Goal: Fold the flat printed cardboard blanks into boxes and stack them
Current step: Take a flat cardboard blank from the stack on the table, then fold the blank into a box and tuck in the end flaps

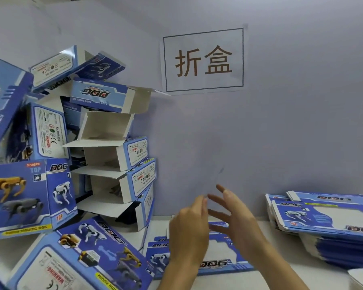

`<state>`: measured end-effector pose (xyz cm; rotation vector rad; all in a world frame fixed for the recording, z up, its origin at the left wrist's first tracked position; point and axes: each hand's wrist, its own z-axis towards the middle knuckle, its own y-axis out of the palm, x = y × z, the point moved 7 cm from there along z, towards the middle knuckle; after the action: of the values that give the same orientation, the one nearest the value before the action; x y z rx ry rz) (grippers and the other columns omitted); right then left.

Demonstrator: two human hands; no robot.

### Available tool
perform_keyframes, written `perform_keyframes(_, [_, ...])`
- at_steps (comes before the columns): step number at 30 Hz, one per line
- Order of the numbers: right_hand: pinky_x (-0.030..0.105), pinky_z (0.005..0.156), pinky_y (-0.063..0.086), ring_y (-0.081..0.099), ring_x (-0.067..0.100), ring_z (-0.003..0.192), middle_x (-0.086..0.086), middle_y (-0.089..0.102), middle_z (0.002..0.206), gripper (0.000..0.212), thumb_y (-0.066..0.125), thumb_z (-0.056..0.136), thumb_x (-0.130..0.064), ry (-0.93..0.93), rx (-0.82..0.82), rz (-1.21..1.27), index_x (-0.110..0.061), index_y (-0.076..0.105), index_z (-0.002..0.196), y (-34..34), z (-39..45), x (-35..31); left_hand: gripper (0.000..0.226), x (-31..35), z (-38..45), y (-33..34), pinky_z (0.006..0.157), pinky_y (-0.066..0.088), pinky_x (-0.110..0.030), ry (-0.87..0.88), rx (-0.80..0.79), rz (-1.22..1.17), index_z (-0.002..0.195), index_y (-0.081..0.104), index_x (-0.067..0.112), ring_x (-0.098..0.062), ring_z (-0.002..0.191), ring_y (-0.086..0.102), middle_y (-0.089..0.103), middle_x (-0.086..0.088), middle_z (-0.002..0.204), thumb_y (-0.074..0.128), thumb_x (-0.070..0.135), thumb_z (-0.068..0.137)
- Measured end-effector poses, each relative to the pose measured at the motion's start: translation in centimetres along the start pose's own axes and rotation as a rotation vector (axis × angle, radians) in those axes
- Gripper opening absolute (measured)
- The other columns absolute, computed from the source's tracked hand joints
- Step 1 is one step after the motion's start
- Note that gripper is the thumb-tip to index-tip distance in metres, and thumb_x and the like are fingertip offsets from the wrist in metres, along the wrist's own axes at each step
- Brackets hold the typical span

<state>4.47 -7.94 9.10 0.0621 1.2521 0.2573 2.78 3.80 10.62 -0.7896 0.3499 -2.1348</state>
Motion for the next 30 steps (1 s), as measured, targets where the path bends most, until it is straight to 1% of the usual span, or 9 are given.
perform_keyframes(3, [0.03,0.064,0.056,0.07,0.017,0.081,0.0,0.071,0.089,0.028,0.064,0.089,-0.048,-0.11,0.018,0.112,-0.025,0.064,0.104,0.2,0.0,-2.1,0.037,2.7,-0.1,1.3,0.092,0.053,-0.022,0.119,-0.199,-0.223,0.141,0.046,0.039,-0.001,0.111,0.061,0.064,0.015,0.127,0.04,0.041,0.105])
perform_keyframes(5, [0.032,0.067,0.056,0.068,0.02,0.081,0.001,0.069,0.082,0.012,0.057,0.098,-0.03,-0.219,0.186,0.026,-0.019,0.062,0.099,-1.7,0.0,-3.7,0.049,4.1,-0.5,2.3,0.116,0.036,-0.028,0.142,-0.385,-0.341,0.151,0.031,0.044,0.001,0.143,0.033,0.037,0.018,0.156,0.043,0.038,0.104])
perform_keyframes(7, [0.036,0.069,0.054,0.064,0.02,0.077,0.0,0.067,0.077,0.015,0.047,0.104,-0.017,-0.294,0.304,-0.041,-0.016,0.06,0.095,-3.6,0.0,-4.8,0.048,4.4,-0.3,1.9,0.121,0.027,-0.028,0.149,-0.394,-0.354,0.15,0.038,0.04,0.002,0.146,0.024,0.032,0.018,0.158,0.047,0.034,0.103])
perform_keyframes(10, [0.035,0.061,0.057,0.071,0.017,0.073,0.003,0.075,0.085,0.024,0.044,0.105,-0.016,-0.315,0.343,-0.107,-0.023,0.066,0.098,-5.4,-0.2,-5.9,0.034,3.7,0.8,-1.2,0.115,0.036,-0.024,0.1,-0.14,-0.344,0.134,0.059,0.029,0.004,0.132,0.041,0.051,0.018,0.139,0.053,0.023,0.1])
perform_keyframes(14, [0.033,0.053,0.058,0.072,0.021,0.072,0.006,0.076,0.088,0.033,0.045,0.104,-0.013,-0.318,0.29,-0.044,-0.031,0.072,0.095,-6.6,-0.7,-6.8,0.048,0.8,2.3,-6.1,0.11,0.038,-0.025,-0.123,0.212,-0.397,0.141,0.046,0.026,-0.004,0.132,0.037,0.045,0.013,0.138,0.062,0.025,0.096])
perform_keyframes(17, [0.035,0.058,0.06,0.074,0.026,0.083,0.012,0.075,0.099,0.028,0.047,0.102,-0.014,-0.31,0.186,0.006,-0.027,0.071,0.105,-6.1,-0.6,-6.8,0.07,-0.6,2.7,-6.5,0.109,0.045,-0.042,-0.274,0.09,-0.595,0.147,0.036,0.027,-0.013,0.137,0.044,0.044,0.005,0.151,0.058,0.053,0.086])
perform_keyframes(21, [0.044,0.073,0.06,0.069,0.035,0.1,0.017,0.069,0.114,0.027,0.046,0.1,-0.032,-0.3,0.089,0.007,-0.022,0.061,0.12,-4.5,-0.5,-6.2,0.042,-0.4,2.2,-5.5,0.065,0.059,-0.023,-0.265,0.004,-0.887,0.116,0.054,0.038,-0.008,0.094,0.071,0.069,0.007,0.106,0.057,0.053,0.077])
perform_keyframes(27, [0.025,0.072,0.057,0.063,0.033,0.114,0.018,0.066,0.102,0.04,0.048,0.099,-0.042,-0.218,0.026,-0.041,-0.011,0.055,0.122,-2.9,-0.1,-6.0,0.059,0.0,2.4,-5.2,0.069,0.06,-0.027,-0.245,-0.039,-0.958,0.128,0.047,0.037,-0.01,0.094,0.072,0.069,0.009,0.107,0.056,0.06,0.074])
perform_keyframes(30, [0.03,0.081,0.059,0.067,0.021,0.112,0.001,0.071,0.119,0.065,0.051,0.084,-0.064,-0.197,-0.118,-0.002,-0.023,0.055,0.134,-0.5,-0.5,-4.7,0.064,1.7,1.7,-3.8,0.082,0.058,-0.026,-0.198,-0.169,-0.963,0.134,0.039,0.046,-0.003,0.101,0.07,0.068,0.025,0.112,0.055,0.076,0.081])
